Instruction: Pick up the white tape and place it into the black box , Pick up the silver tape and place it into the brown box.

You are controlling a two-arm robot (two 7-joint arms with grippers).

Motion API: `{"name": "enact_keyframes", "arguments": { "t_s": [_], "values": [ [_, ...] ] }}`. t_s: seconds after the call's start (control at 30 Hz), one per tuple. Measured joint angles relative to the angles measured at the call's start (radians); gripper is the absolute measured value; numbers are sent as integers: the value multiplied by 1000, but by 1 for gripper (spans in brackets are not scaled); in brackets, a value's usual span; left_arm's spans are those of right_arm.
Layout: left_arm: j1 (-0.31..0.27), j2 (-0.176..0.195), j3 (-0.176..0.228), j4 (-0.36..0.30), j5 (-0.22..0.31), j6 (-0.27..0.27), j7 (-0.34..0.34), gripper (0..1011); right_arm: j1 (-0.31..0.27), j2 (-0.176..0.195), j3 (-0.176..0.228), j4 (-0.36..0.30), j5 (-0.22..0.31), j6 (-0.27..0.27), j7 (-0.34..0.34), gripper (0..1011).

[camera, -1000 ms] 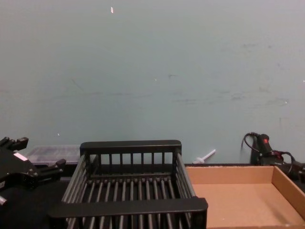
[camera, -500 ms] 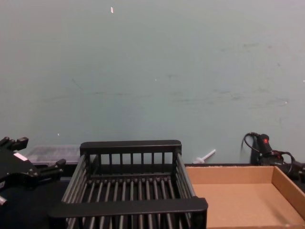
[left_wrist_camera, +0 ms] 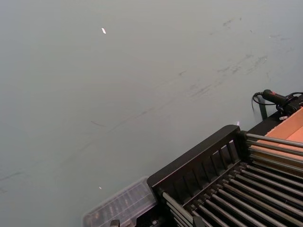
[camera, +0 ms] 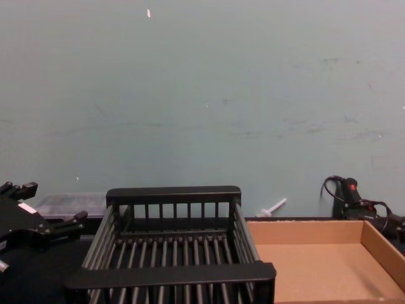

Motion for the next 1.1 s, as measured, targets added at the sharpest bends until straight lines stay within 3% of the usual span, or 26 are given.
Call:
{"name": "enact_keyframes", "arguments": {
  "t_s": [0.83,1.1],
  "values": [
    [0,0,0,0,0,0,0,1001,0,0,0,0,0,0,0,1000],
    [0,0,0,0,0,0,0,1001,-9,-10,20,0,-3,-8,25,1000]
  ]
}}
